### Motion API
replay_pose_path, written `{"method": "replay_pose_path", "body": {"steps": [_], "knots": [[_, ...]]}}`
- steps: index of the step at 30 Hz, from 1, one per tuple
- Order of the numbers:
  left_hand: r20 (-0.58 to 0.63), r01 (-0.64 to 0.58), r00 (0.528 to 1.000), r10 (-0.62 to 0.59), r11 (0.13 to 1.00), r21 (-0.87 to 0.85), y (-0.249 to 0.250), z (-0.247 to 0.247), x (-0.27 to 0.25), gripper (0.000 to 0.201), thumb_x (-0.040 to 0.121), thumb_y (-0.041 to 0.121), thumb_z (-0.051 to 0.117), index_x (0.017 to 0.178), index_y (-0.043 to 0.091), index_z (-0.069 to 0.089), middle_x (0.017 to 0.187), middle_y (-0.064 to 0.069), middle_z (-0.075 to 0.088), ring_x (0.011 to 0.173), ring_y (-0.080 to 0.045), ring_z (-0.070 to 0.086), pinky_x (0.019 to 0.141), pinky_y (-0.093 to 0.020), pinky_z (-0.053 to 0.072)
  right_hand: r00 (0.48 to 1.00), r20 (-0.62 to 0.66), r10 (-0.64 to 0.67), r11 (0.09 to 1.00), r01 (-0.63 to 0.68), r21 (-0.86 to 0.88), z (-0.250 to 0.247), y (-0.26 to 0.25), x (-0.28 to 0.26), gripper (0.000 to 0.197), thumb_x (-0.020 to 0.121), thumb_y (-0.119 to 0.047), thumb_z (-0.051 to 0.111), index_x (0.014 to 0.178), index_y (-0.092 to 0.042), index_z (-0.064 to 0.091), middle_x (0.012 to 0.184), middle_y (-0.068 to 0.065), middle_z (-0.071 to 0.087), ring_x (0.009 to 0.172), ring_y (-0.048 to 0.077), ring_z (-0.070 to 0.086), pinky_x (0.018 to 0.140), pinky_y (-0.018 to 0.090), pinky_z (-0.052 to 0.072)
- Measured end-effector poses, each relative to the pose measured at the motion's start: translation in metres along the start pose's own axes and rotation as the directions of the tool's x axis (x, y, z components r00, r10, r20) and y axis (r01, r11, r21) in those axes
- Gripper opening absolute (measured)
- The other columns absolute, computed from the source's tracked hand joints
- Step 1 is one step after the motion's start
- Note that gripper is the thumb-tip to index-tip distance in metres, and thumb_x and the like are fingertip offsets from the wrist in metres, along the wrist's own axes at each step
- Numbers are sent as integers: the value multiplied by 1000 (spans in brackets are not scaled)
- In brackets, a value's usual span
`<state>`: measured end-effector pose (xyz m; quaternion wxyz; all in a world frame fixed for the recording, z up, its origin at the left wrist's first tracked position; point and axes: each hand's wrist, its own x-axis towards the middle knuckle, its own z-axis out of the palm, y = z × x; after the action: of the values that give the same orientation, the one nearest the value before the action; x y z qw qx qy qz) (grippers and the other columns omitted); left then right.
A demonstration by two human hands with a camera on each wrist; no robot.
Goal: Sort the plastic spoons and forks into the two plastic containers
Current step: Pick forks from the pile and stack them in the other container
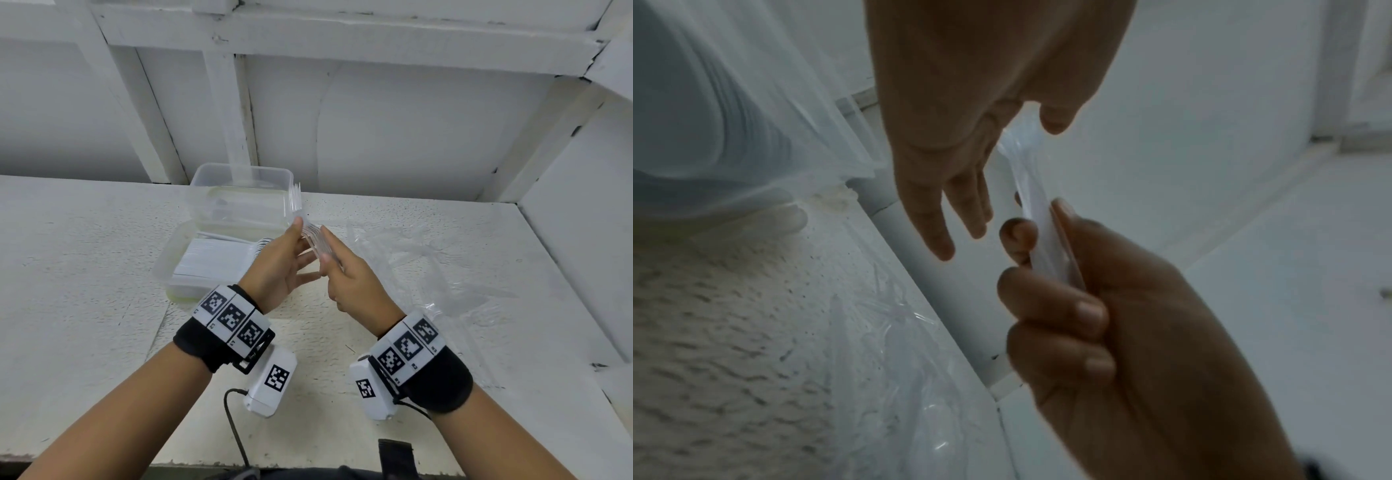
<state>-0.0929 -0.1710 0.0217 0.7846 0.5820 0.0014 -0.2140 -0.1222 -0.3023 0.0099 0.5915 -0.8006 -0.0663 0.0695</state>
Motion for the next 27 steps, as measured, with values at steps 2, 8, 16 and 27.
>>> {"method": "replay_pose_path", "body": {"steps": [2,8,16,27], "knots": [[-3,-36,999,36,998,-60,5,-5,1,35,92,45,42,105,15,56,110,-5,65,97,-16,64,79,-33,56,999,36,20,996,-23,91,-4,-1,-1,46,100,-26,37,144,-38,26,76,-11,46,48,-1,35,42,13,31],[-106,-83,992,74,992,-90,14,-14,4,30,94,40,43,109,14,50,106,-9,70,88,-18,67,78,-32,56,995,94,-15,999,18,-33,-7,-5,-4,45,101,-23,34,137,-49,26,82,-9,48,51,-1,42,46,10,36],[-208,-37,978,33,999,-14,14,-19,8,36,89,44,52,104,12,54,97,-8,72,82,-19,67,78,-35,55,977,165,-137,905,191,-380,-1,-11,2,60,97,-22,46,149,-27,17,136,5,50,121,17,49,98,29,39],[-357,2,930,-87,973,-231,15,-29,14,31,85,42,60,85,12,54,90,-6,73,73,-15,70,71,-30,57,972,169,-162,598,233,-767,1,-19,26,39,99,-32,38,135,-18,35,117,2,57,91,21,59,64,29,36]]}}
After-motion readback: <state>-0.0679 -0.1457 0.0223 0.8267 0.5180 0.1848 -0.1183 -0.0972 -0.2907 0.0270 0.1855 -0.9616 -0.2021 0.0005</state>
